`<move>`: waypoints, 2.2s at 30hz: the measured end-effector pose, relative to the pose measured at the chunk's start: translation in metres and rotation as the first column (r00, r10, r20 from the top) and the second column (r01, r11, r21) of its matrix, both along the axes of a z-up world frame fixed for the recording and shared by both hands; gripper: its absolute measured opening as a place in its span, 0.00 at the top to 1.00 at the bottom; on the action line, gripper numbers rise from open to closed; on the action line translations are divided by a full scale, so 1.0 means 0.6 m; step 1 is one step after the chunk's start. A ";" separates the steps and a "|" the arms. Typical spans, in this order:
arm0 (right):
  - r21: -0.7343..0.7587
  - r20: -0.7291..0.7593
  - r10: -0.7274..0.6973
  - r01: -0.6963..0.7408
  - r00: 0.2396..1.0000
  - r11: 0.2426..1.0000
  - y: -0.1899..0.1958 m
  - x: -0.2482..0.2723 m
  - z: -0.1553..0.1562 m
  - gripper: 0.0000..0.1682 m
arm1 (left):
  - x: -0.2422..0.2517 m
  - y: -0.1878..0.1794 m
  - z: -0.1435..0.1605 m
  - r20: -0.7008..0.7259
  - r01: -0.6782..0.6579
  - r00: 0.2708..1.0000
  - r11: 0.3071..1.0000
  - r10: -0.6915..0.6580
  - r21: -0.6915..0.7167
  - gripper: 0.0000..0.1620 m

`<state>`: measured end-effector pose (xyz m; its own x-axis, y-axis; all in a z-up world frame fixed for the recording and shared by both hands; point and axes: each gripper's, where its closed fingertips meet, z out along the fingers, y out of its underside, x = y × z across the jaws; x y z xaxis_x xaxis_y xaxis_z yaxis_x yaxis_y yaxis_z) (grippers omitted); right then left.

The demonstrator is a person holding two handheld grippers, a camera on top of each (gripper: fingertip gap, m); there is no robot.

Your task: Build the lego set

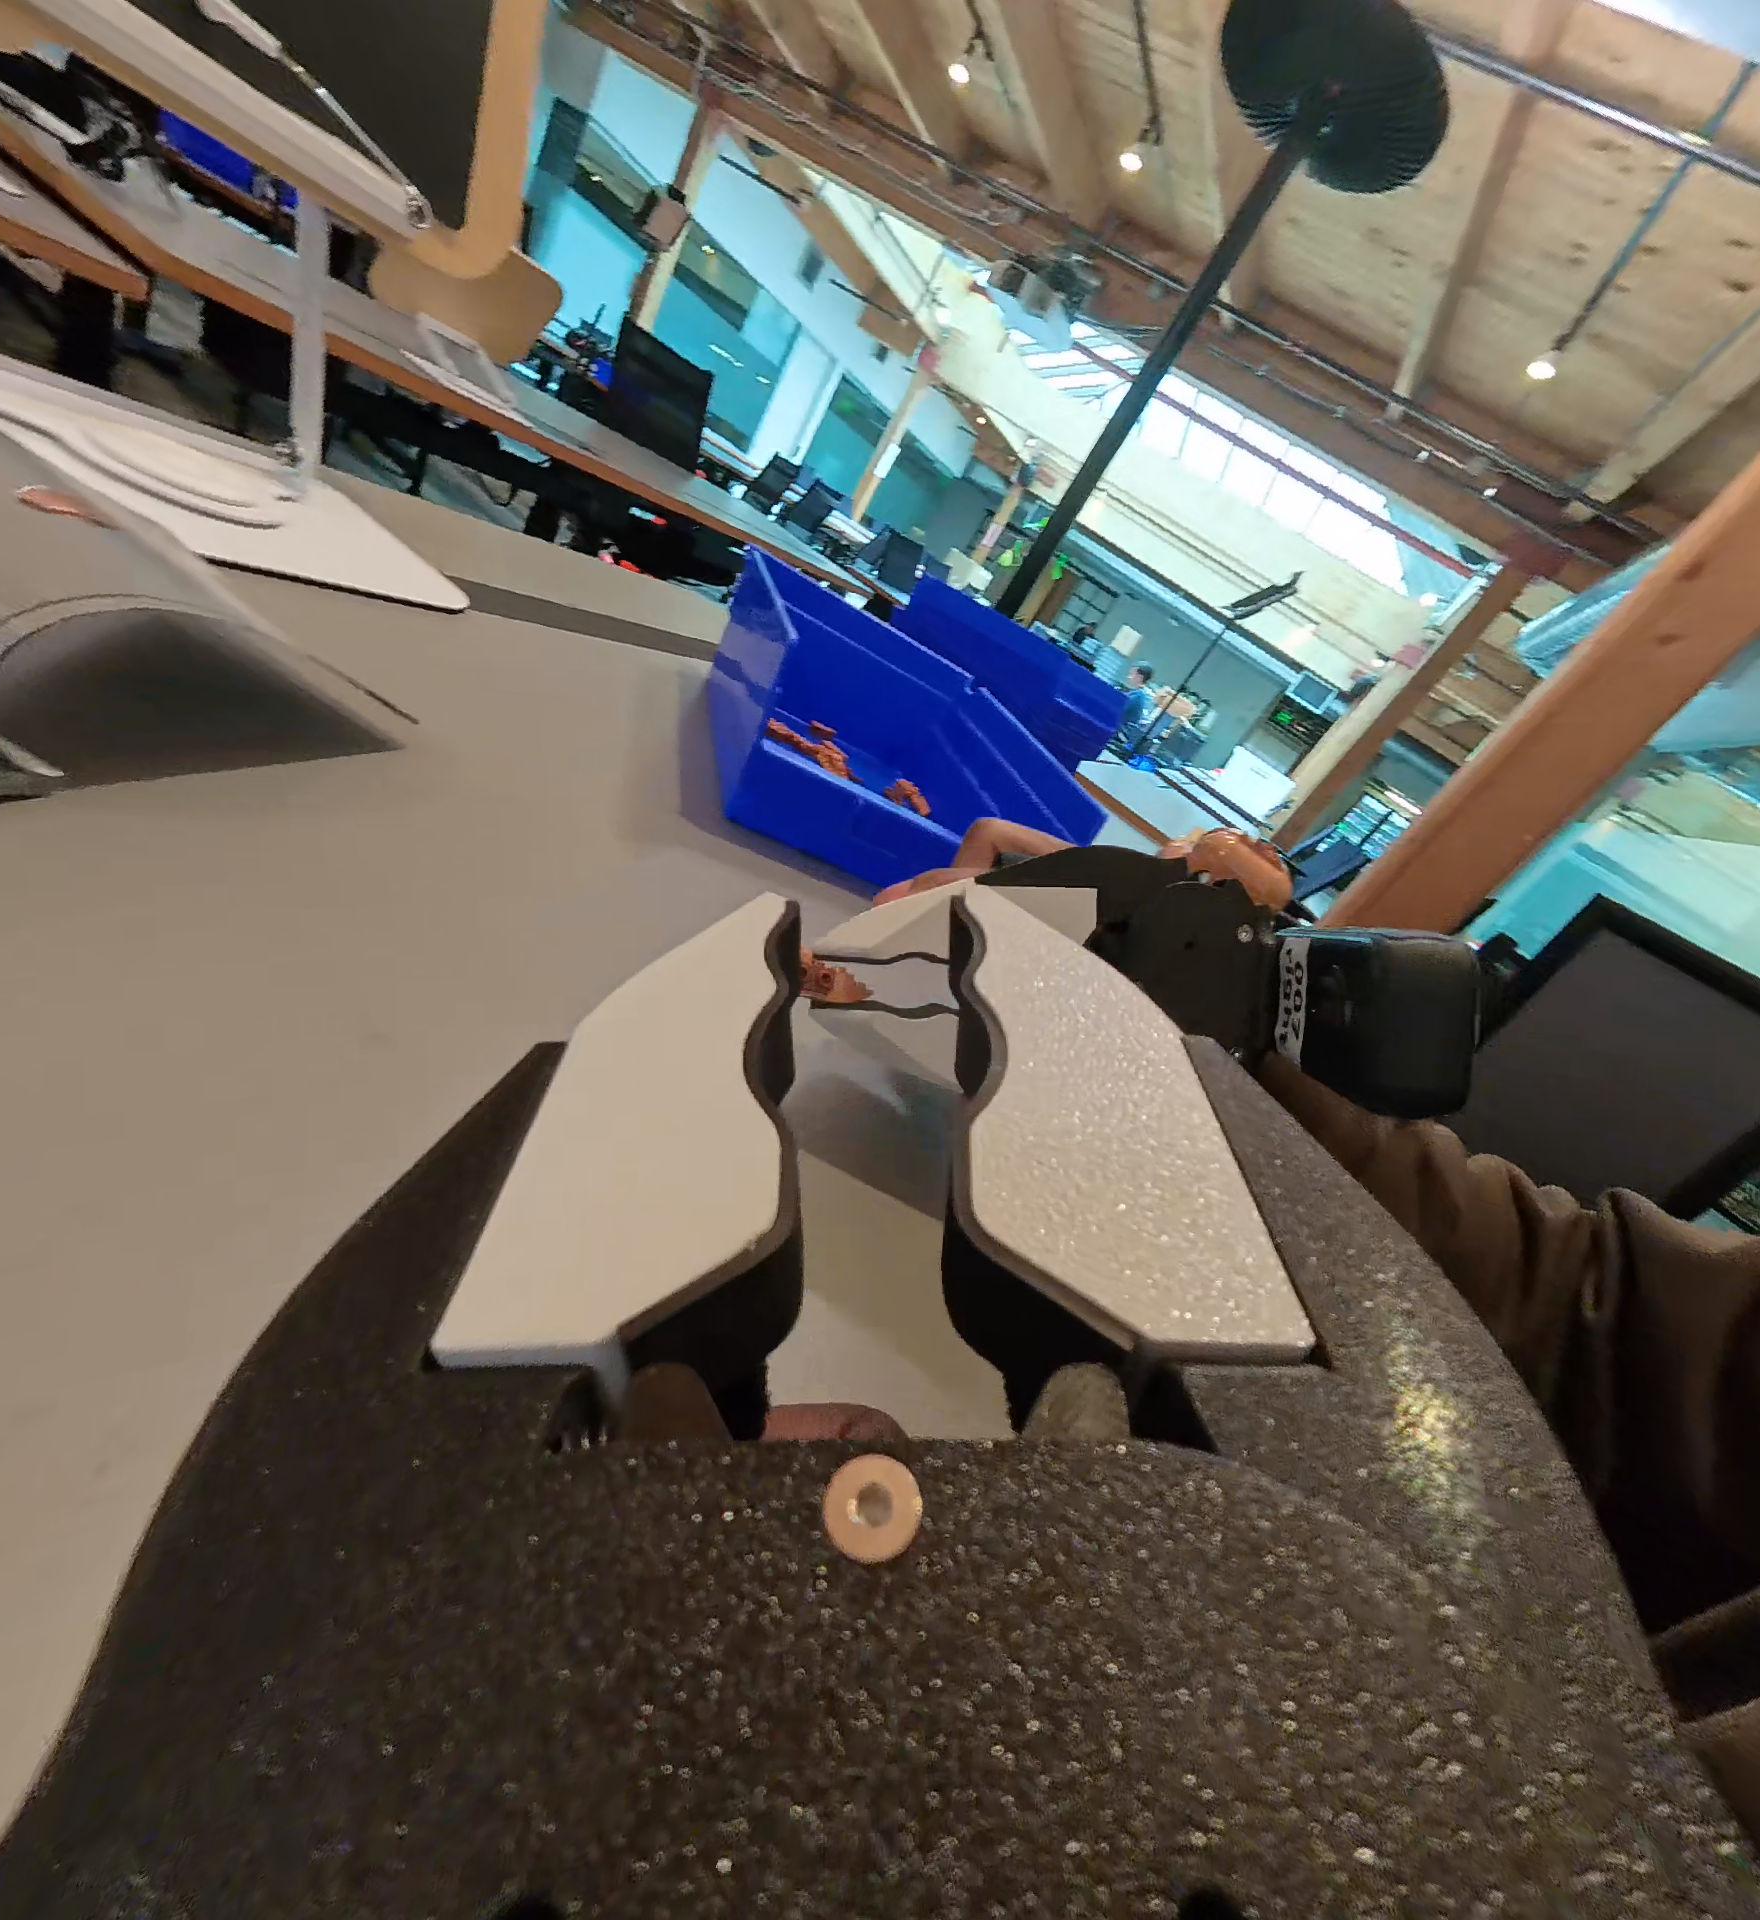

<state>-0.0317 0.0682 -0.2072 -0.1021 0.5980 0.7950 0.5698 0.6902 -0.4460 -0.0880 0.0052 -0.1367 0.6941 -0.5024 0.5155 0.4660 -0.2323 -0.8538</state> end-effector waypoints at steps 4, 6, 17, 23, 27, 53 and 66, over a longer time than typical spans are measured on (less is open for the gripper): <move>-0.115 0.000 0.000 0.000 1.000 0.993 0.002 -0.008 -0.023 0.92 | -0.006 0.002 -0.007 0.023 -0.006 1.000 1.000 0.007 -0.027 0.84; -0.124 0.014 0.009 -0.007 1.000 0.992 -0.001 -0.008 -0.034 0.92 | -0.004 0.004 -0.013 0.041 0.008 0.999 0.999 -0.006 -0.052 0.84; -0.205 -0.036 -0.006 -0.002 0.999 0.979 0.002 -0.005 -0.033 0.92 | 0.001 0.007 -0.028 0.070 0.038 0.997 0.993 -0.030 -0.114 0.84; -0.231 -0.036 0.005 -0.013 0.999 0.973 -0.002 -0.002 -0.034 0.92 | 0.002 0.007 -0.027 0.092 0.052 0.995 0.992 -0.042 -0.112 0.84; -0.254 -0.042 0.012 -0.022 0.999 0.967 -0.004 0.001 -0.032 0.90 | 0.001 0.007 -0.026 0.099 0.053 0.994 0.992 -0.042 -0.112 0.84; -0.364 -0.178 -0.173 0.098 0.969 0.926 0.040 0.015 -0.003 0.96 | 0.004 0.007 -0.026 0.126 0.065 0.991 0.992 -0.050 -0.111 0.84; -0.403 -0.183 -0.179 0.092 0.967 0.910 0.042 0.018 -0.001 1.00 | 0.004 0.008 -0.029 0.113 0.055 0.993 0.991 -0.042 -0.120 0.84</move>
